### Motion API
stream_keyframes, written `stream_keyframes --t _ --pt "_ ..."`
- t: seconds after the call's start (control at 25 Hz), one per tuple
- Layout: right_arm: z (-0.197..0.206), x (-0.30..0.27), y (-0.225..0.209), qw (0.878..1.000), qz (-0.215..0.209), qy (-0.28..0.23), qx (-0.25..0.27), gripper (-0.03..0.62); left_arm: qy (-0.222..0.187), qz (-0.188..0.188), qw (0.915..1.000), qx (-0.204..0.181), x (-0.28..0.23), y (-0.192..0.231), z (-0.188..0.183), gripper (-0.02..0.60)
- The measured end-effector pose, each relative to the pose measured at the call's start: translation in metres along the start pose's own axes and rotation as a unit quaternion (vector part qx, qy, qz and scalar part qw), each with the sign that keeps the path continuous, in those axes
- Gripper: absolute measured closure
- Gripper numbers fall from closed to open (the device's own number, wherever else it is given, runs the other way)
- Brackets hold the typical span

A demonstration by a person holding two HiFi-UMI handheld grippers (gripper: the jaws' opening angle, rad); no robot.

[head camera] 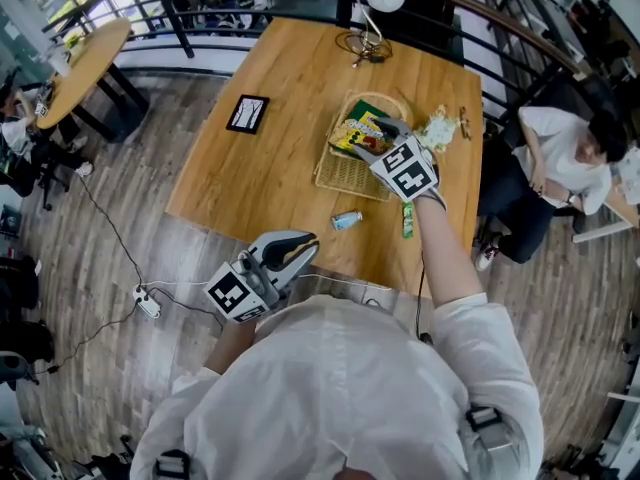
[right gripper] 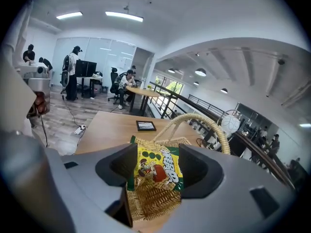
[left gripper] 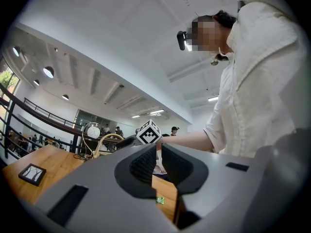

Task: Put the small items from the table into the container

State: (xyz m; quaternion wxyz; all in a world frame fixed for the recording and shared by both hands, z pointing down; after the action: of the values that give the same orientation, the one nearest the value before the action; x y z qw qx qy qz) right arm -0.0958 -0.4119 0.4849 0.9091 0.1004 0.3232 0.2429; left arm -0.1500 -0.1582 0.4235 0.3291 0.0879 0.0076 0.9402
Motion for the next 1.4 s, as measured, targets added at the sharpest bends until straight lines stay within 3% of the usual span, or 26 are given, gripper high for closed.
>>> stream_keyframes --t 0.08,0.36,0.6,0.76,1.0,1.2,1.4 --pt "0.001 0.005 -0.002 1.0 0.007 -0.005 -0.005 0.344 0.008 0.001 0.9999 -0.006 -0.002 0.0 0.003 0.571" --pt "0.009 0.021 -0.004 1.0 0.01 -0.01 -0.008 0.344 -0.023 0.023 0.9993 0.016 -0.011 -0.003 -0.008 0.572" --pt "0.002 0.035 0.028 0.997 -0.02 -0.026 0.075 0.344 -0.025 0.028 0.9992 0.01 -0.015 -0.006 -0.011 0.572" --pt "0.007 0.038 0.064 0.988 -0.057 -0.029 0.143 0.344 -0.025 0.028 0.9993 0.009 -0.015 -0.011 -0.011 0.572" --pt "0.012 0.036 0.102 0.978 -0.089 -0.032 0.186 0.345 -0.022 0.019 0.9996 0.008 -0.01 -0.01 -0.011 0.571" --pt "0.037 0.027 0.145 0.957 -0.143 0.002 0.254 0.345 -0.022 0.008 0.9997 0.006 -0.005 -0.012 -0.011 0.572" --pt "0.062 0.009 0.178 0.945 -0.188 0.027 0.265 0.345 -0.023 -0.002 0.9997 0.006 0.001 -0.013 -0.011 0.572"
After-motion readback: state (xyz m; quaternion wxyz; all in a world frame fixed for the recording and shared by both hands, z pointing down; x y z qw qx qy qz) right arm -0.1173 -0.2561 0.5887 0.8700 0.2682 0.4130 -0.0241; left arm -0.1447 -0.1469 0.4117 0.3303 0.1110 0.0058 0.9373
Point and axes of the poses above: the fingertips, and each gripper's own axes: x backward along the fingers, y to its left, z out of its underside, the point moved 2 cm from there along x, backward along the fingers, and after that the axes turned 2 degrees about z, right-handed, at the moved point
